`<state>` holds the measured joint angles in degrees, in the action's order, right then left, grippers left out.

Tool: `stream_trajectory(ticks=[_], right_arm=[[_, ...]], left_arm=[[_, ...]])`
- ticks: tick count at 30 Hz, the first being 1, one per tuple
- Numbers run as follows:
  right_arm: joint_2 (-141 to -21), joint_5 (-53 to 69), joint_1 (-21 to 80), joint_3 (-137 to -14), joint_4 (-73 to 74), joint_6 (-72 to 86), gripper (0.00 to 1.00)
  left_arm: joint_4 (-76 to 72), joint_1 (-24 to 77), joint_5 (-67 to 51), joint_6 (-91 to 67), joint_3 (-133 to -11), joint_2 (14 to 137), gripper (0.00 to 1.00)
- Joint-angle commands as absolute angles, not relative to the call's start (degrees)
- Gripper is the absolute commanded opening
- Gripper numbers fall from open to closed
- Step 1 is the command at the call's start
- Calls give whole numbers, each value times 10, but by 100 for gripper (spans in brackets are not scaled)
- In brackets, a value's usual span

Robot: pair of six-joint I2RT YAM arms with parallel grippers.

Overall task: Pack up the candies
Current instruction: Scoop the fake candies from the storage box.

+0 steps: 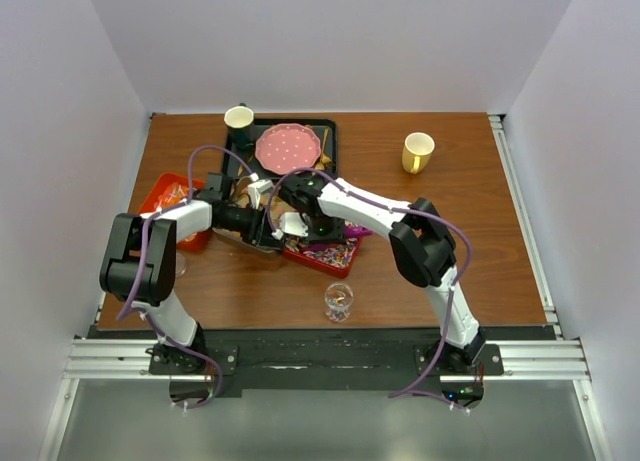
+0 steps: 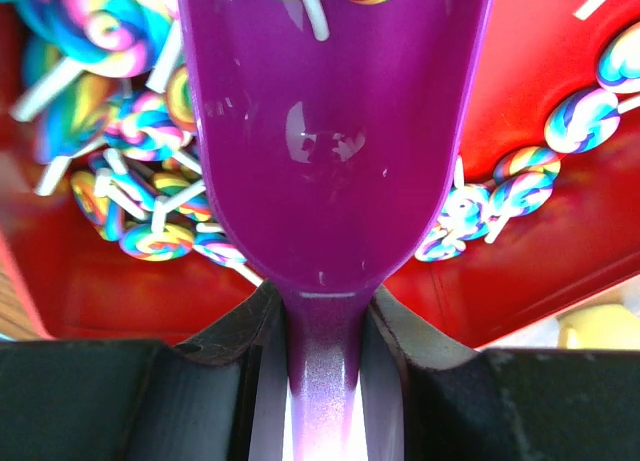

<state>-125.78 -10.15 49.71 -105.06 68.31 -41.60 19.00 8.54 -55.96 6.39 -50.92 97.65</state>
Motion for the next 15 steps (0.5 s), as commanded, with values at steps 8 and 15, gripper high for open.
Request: stream_trajectory(ticks=[8,15], right_arm=[[-1204,125,481,-943,541,-399,0],[-1167,136,476,-887,483,-413,0]], left_arm=[[206,101,-589,75,-550,981,40],[229,95,-599,90,-567,974,41]])
